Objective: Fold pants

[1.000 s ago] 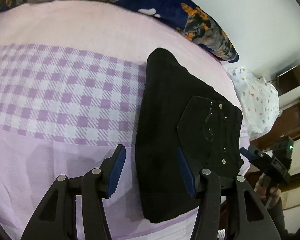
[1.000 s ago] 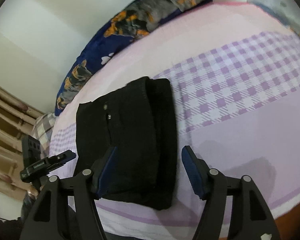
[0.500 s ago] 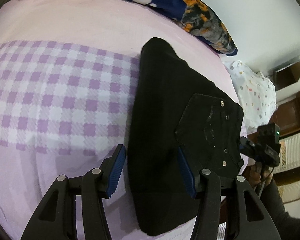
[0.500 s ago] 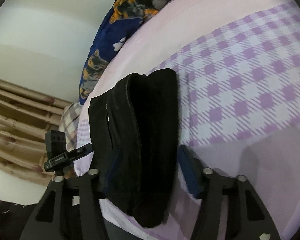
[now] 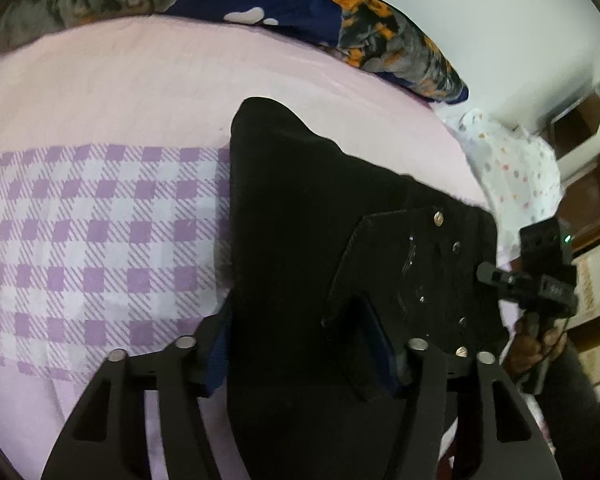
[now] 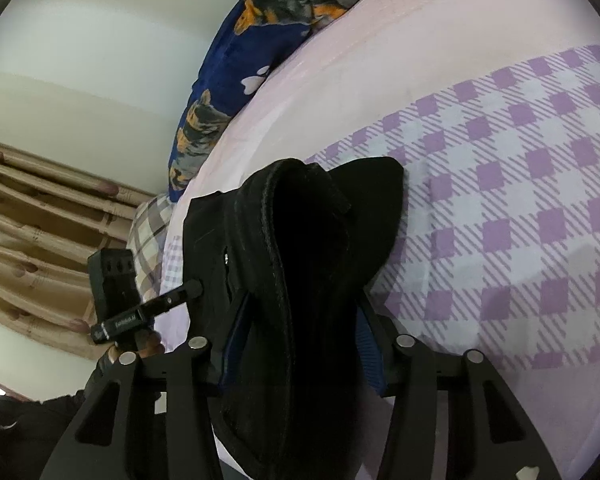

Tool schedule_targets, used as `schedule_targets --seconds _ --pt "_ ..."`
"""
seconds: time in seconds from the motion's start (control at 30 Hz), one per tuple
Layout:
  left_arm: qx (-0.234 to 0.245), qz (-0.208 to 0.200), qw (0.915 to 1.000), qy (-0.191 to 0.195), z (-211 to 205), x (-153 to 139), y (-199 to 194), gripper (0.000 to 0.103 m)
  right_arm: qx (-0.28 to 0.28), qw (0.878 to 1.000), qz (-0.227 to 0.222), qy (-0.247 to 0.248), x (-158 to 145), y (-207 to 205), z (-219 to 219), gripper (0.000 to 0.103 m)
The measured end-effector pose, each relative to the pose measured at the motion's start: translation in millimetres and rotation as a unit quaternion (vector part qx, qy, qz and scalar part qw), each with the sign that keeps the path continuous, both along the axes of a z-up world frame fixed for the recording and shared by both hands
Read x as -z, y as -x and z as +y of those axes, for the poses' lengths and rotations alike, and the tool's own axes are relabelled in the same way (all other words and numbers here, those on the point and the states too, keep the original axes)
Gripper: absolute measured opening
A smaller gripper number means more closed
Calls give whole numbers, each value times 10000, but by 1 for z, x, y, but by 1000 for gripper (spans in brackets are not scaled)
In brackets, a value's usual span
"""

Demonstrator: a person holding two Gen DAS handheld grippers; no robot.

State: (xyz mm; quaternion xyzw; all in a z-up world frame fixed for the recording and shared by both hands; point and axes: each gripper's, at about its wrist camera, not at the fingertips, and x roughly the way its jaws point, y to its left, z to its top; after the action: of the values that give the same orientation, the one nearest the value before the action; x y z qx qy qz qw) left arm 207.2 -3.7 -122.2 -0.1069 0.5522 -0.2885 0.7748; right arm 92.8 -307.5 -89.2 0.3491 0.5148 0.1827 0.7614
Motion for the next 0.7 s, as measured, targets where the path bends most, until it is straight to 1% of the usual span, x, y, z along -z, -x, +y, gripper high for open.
schedule_targets --seconds 0.07,0.1,0.13,0.17,0.23,0.27,0.37,0.47,0.57,0.7 --pt "-40 -41 9999 -106 -2 -1 1 44 202 9998 36 73 1 2 2 38" --pt "-51 -59 9999 -144 -4 -3 2 37 244 9996 17 163 0 3 4 37" --pt "-61 -97 9997 -205 -6 -5 3 34 297 9992 3 249 -1 5 6 35" --pt "-44 -179 9993 -340 -10 -7 5 32 366 9989 2 296 -3 5 8 32" --pt "20 -364 9976 -584 -18 -11 9 27 497 9980 -9 380 -7 7 12 28" --pt "46 -466 9964 -708 -22 -14 11 26 548 9975 -12 455 -10 8 14 27" --pt "65 -629 9940 -896 -28 -19 16 21 669 9955 -7 665 -17 8 21 25" --pt "9 -650 9942 -860 -24 -23 18 18 791 9931 -40 870 -27 9 30 24" --pt "-51 -657 9950 -753 -18 -29 21 16 881 9917 -94 930 -37 9 39 23" --pt "-82 -746 9945 -727 -12 -41 27 15 885 9912 -177 965 -51 6 52 22"
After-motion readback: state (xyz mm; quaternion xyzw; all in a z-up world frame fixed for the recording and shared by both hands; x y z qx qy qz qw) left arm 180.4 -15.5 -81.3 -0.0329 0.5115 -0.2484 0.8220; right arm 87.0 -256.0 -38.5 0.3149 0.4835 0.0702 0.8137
